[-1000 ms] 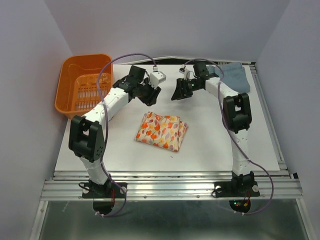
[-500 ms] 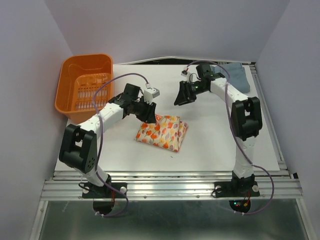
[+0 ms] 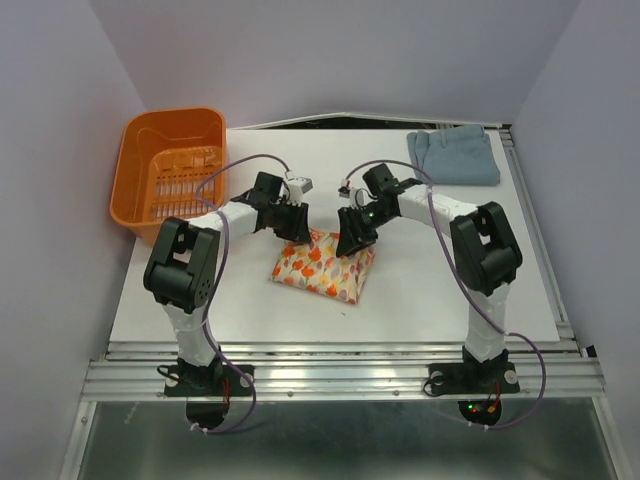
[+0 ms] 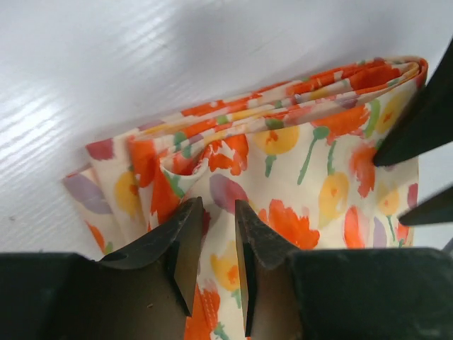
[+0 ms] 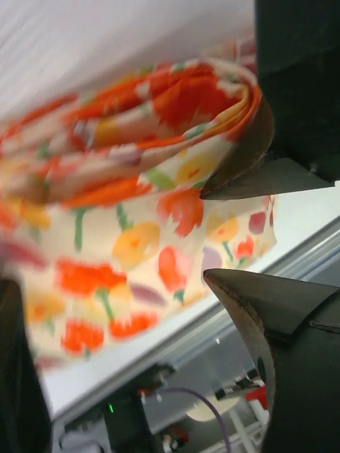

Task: Fold and stack the skirts
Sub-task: Fold the skirt, then neatly place the folded skirt to the corner

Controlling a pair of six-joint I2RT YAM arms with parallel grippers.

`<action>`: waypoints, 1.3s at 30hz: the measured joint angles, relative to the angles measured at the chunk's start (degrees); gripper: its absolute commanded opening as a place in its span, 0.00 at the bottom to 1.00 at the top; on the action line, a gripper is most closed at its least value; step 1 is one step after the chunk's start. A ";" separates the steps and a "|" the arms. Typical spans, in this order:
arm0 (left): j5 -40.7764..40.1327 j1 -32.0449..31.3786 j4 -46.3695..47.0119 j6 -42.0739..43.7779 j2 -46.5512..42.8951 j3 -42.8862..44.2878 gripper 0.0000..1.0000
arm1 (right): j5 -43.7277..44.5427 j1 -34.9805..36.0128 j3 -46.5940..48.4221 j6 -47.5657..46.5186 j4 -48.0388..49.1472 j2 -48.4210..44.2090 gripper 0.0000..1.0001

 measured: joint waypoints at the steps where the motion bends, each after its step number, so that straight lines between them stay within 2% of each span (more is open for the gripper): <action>1: -0.28 0.50 0.57 -0.26 0.31 0.09 0.36 | 1.31 -0.17 -0.63 -0.02 0.13 0.61 0.48; 6: -1.42 1.81 1.77 -0.31 2.40 1.62 0.36 | 10.80 -2.10 -3.98 0.17 0.33 1.07 0.49; 11: -1.42 1.84 1.46 -0.28 3.08 2.75 0.40 | 15.67 -3.91 -3.13 0.04 0.90 1.20 0.49; 16: -1.53 1.75 1.22 1.68 2.23 4.63 0.52 | 19.41 -4.39 0.39 -0.55 0.61 1.90 0.54; 21: -6.84 -0.04 -1.07 8.76 -7.45 4.26 0.64 | 18.67 -5.05 3.85 -0.26 0.09 1.38 0.61; 23: -10.99 -3.58 -0.39 13.16 -14.80 2.60 0.64 | 17.77 -5.40 3.85 0.74 -0.33 -0.11 0.70; 25: -15.80 -9.68 0.59 18.62 -21.99 0.07 0.67 | 16.83 -5.92 3.69 2.16 -0.66 -3.02 0.78; 26: -17.55 -11.82 1.33 20.17 -24.04 -1.07 0.76 | 16.44 -6.05 3.21 2.78 -0.17 -4.22 0.80; 28: -21.88 -20.00 2.40 26.01 -29.62 -5.79 0.76 | 15.67 -6.91 0.44 4.17 0.28 -9.22 0.86; 30: -26.14 -25.73 3.08 29.70 -31.23 -9.68 0.76 | 15.10 -8.26 -2.16 5.62 0.50 -13.60 0.90; 34: -36.00 -34.32 4.22 35.58 -28.98 -16.20 0.77 | 13.84 -11.17 -8.09 7.17 1.64 -19.04 0.92; 37: -41.40 -40.96 5.35 38.91 -23.08 -19.17 0.76 | 12.46 -12.98 -13.53 8.74 3.28 -19.67 0.92; 39: -44.00 -43.08 6.69 40.24 -20.50 -19.69 0.76 | 11.78 -13.70 -17.53 9.46 4.09 -19.67 0.93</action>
